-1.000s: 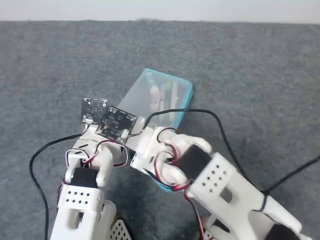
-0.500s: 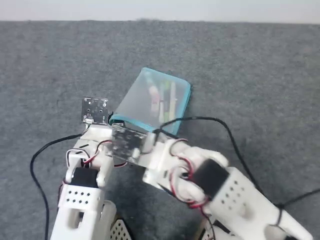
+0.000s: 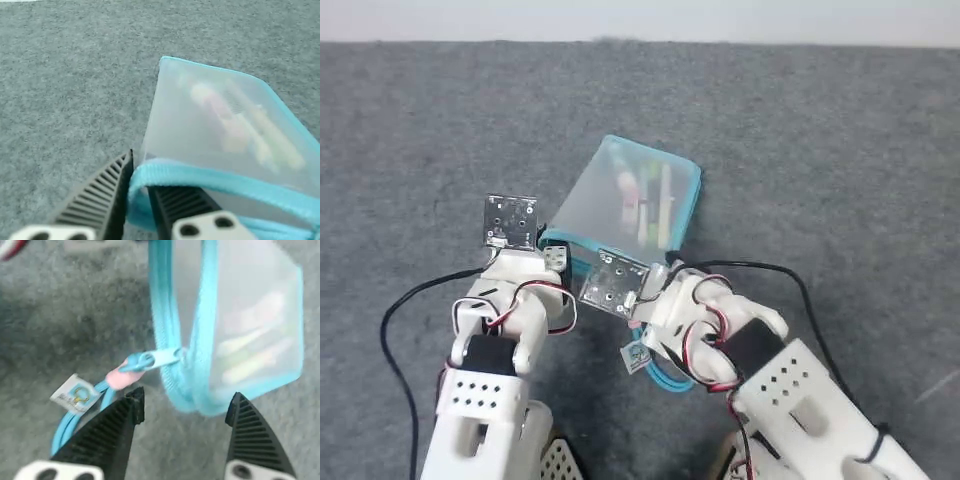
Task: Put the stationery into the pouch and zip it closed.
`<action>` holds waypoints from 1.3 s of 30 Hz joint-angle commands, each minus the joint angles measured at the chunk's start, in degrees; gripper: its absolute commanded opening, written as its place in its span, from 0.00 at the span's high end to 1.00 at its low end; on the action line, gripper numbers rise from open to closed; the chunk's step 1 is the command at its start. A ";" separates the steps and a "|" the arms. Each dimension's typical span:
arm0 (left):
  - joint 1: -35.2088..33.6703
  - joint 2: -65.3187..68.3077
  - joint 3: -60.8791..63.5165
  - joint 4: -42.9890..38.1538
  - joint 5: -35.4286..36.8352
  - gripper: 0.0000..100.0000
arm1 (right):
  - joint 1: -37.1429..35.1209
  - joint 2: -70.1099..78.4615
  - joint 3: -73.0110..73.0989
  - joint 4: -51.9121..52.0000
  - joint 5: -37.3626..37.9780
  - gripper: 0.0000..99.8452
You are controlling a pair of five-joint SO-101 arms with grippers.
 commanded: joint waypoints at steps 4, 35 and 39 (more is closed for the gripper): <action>-0.35 0.53 -1.10 -2.11 -0.88 0.99 | 0.66 8.04 -0.35 -13.23 2.11 0.74; 5.45 -5.54 -9.19 11.96 -4.04 0.89 | 21.67 39.25 -24.97 -15.43 -8.88 0.99; 5.54 -17.49 -7.69 17.32 -4.75 0.89 | 21.41 38.73 -24.97 -15.43 -10.02 0.99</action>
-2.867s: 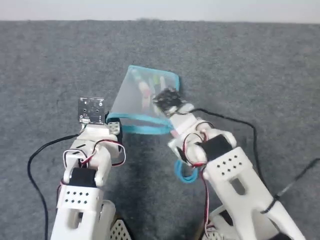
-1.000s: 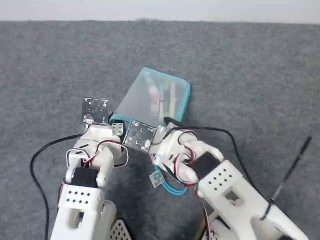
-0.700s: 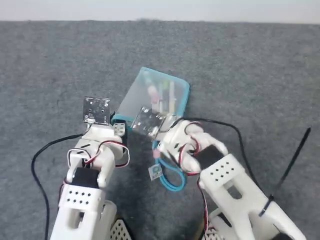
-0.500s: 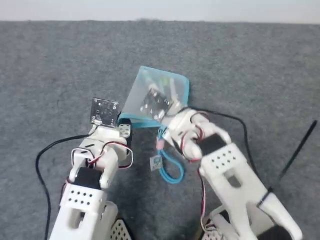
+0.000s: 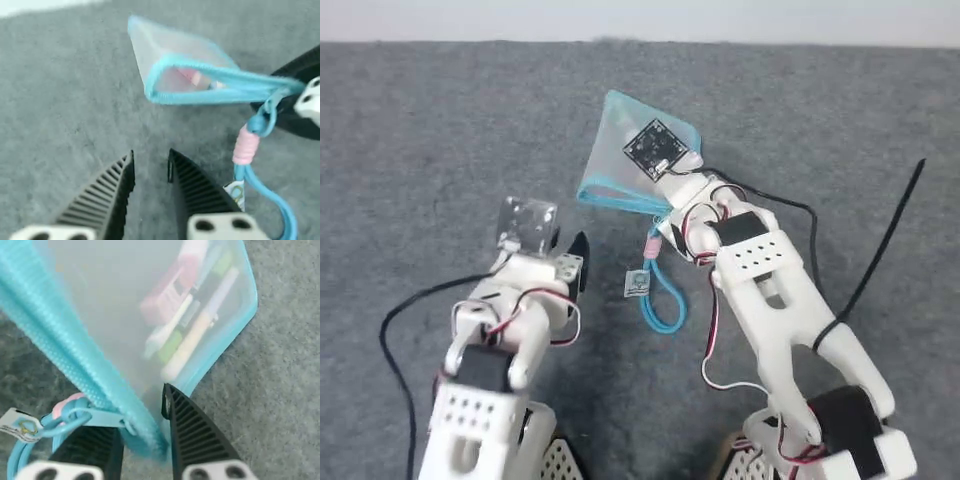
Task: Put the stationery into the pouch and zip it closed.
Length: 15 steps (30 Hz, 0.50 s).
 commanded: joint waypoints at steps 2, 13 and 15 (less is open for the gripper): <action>1.32 -16.26 1.19 3.60 -3.78 0.89 | 1.71 -1.01 -2.55 0.75 -4.04 0.99; 13.27 -13.27 7.25 1.32 -4.57 0.76 | -3.12 -15.96 -2.81 13.14 -6.59 0.99; 13.80 -11.08 7.78 -0.88 -4.57 0.76 | -5.67 -18.24 -1.85 14.64 -6.68 0.99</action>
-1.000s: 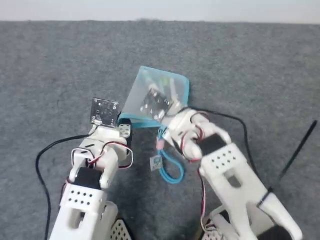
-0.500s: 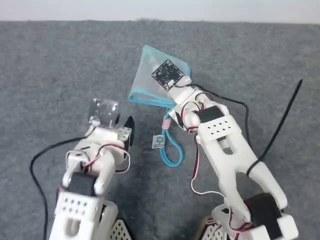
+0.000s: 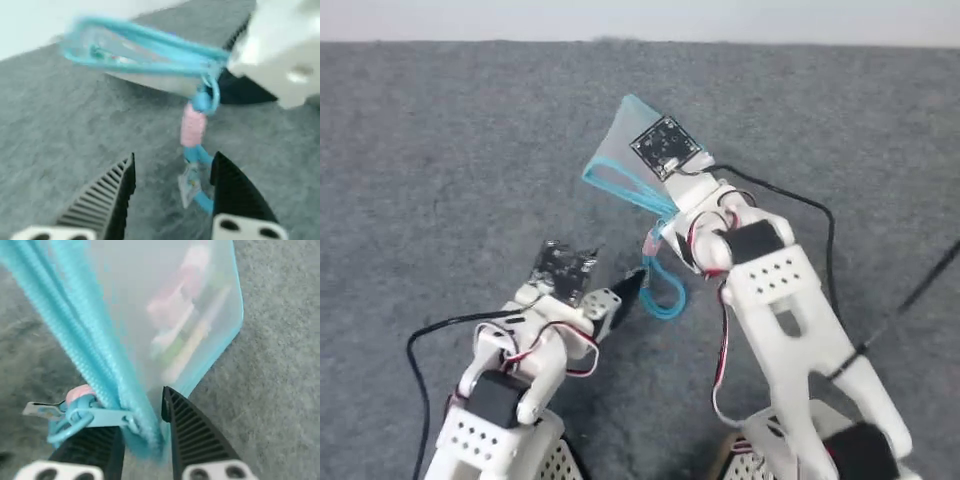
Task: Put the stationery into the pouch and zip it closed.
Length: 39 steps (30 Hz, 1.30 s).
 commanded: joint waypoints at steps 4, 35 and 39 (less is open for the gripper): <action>2.29 8.88 -0.04 -7.82 -0.62 0.76 | -8.66 -10.51 2.81 3.74 -1.58 0.99; -11.08 14.24 -1.27 -12.48 -0.70 0.99 | 4.88 6.37 7.03 -5.85 2.11 0.99; -13.80 14.24 -1.27 -13.63 -0.70 0.99 | 6.29 6.37 7.03 -5.93 2.11 0.99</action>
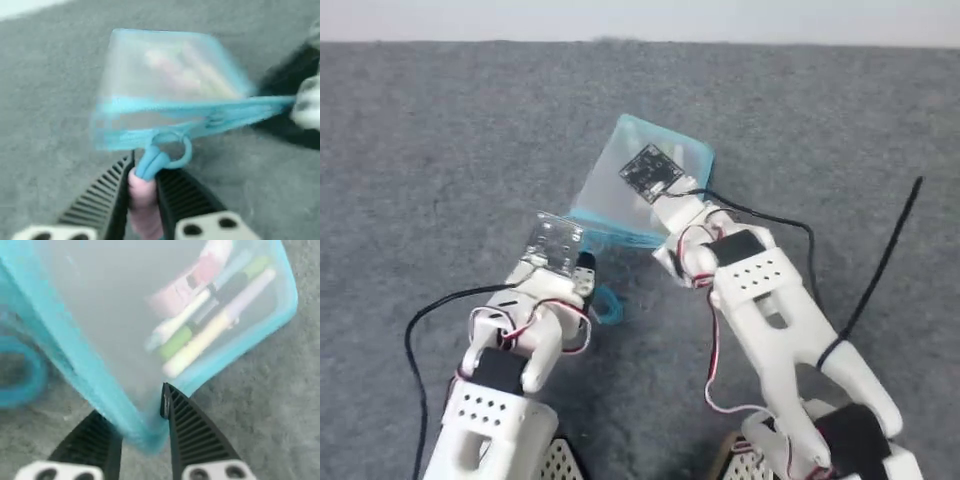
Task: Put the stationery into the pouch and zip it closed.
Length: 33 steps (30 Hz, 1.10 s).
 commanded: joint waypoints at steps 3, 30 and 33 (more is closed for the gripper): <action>-6.33 0.18 -1.98 -3.96 -0.53 0.99 | 5.58 0.22 0.00 -0.48 0.35 0.99; -9.05 0.44 -1.63 -3.69 -0.26 0.99 | 20.53 0.22 5.27 -3.30 2.46 0.99; -9.05 0.35 -1.63 -3.69 -0.26 0.99 | 20.62 0.13 5.45 -2.95 2.46 0.99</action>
